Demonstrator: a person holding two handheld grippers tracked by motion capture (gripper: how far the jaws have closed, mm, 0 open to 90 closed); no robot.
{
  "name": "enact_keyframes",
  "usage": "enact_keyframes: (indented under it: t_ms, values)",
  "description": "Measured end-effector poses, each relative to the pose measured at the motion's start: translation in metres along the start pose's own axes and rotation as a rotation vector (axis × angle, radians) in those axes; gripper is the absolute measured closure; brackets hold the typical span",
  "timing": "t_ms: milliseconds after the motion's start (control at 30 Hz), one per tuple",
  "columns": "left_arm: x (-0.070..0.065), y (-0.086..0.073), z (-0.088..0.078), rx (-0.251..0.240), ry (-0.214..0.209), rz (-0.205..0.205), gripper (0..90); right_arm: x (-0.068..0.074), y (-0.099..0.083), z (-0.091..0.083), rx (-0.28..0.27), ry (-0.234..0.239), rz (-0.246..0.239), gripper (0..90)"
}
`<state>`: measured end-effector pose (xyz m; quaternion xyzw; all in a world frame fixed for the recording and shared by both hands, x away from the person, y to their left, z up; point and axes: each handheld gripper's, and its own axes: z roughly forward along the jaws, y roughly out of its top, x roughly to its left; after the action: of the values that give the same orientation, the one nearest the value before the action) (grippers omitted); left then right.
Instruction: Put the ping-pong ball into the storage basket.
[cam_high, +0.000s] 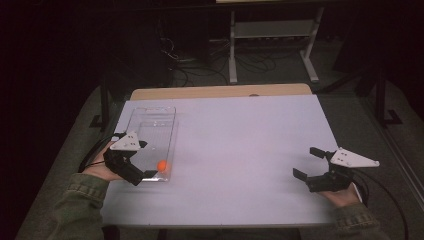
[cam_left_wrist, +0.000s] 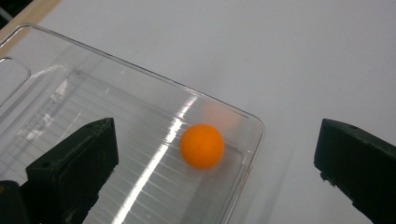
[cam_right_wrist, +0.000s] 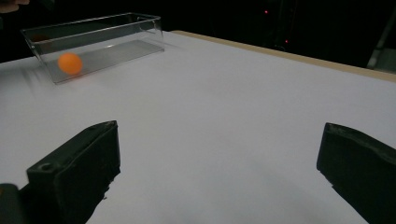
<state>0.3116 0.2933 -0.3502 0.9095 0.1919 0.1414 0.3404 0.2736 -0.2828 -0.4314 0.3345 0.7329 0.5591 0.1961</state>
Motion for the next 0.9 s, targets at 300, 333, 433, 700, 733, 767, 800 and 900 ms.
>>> enact_keyframes:
  t_ms: [300, 333, 433, 700, 733, 767, 800, 900]
  values:
    - [-0.003, -0.006, 0.001, -0.055, 0.019, -0.021, 0.0, 0.0, 0.0, 0.0, -0.001, 0.0, -0.001, 0.0]
    - [-0.003, -0.007, 0.001, -0.059, 0.018, -0.021, 0.0, 0.0, 0.0, 0.0, -0.001, 0.0, -0.001, 0.0]
    - [-0.004, -0.01, 0.004, -0.065, 0.018, -0.028, 0.0, 0.0, 0.0, 0.0, 0.0, 0.001, -0.001, 0.0]
    - [-0.006, -0.014, 0.006, -0.093, 0.031, -0.045, 0.0, 0.0, 0.0, 0.0, 0.001, 0.002, -0.001, 0.0]
    - [-0.007, -0.015, 0.006, -0.102, 0.034, -0.047, 0.0, 0.0, 0.0, 0.0, 0.002, 0.002, -0.001, 0.0]
    - [-0.007, -0.016, 0.007, -0.11, 0.035, -0.051, 0.0, 0.0, 0.0, 0.0, 0.002, 0.001, -0.001, 0.0]
    - [-0.007, -0.017, 0.007, -0.115, 0.036, -0.055, 0.0, 0.0, 0.0, 0.0, 0.002, 0.002, -0.002, 0.0]
    - [-0.007, -0.02, 0.008, -0.13, 0.044, -0.069, 0.0, 0.0, 0.0, 0.0, 0.002, 0.003, -0.002, 0.0]
